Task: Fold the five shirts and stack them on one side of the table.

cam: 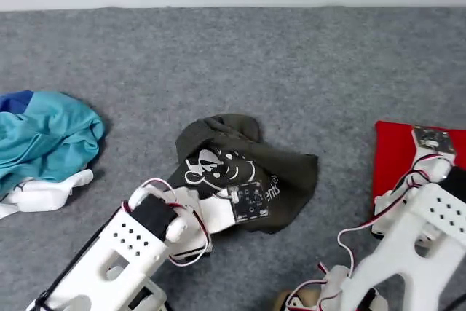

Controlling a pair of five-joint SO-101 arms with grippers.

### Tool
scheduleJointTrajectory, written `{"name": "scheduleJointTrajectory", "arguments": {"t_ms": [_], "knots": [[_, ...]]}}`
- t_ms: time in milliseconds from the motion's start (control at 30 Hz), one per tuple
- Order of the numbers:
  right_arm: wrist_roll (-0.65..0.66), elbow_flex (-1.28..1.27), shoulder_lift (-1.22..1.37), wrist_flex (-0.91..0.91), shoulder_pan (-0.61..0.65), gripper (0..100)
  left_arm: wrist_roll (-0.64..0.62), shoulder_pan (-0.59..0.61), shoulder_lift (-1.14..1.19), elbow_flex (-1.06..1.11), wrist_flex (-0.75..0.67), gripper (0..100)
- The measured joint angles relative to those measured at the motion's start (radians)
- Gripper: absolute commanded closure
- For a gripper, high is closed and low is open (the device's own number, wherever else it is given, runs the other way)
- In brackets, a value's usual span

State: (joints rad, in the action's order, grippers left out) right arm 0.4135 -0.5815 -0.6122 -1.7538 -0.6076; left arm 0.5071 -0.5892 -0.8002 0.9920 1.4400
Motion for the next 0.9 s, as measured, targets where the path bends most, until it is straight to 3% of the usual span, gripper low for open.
{"name": "scheduleJointTrajectory", "arguments": {"t_ms": [400, 900], "knots": [[0.0, -0.077, 0.0, 0.0, 0.0, 99.0, 0.002, 0.061, 0.038, 0.06, -0.233, 81], [0.0, -0.078, 0.0, 0.0, 0.0, 99.0, -0.003, 0.066, 0.603, -0.141, -0.344, 81]]}}
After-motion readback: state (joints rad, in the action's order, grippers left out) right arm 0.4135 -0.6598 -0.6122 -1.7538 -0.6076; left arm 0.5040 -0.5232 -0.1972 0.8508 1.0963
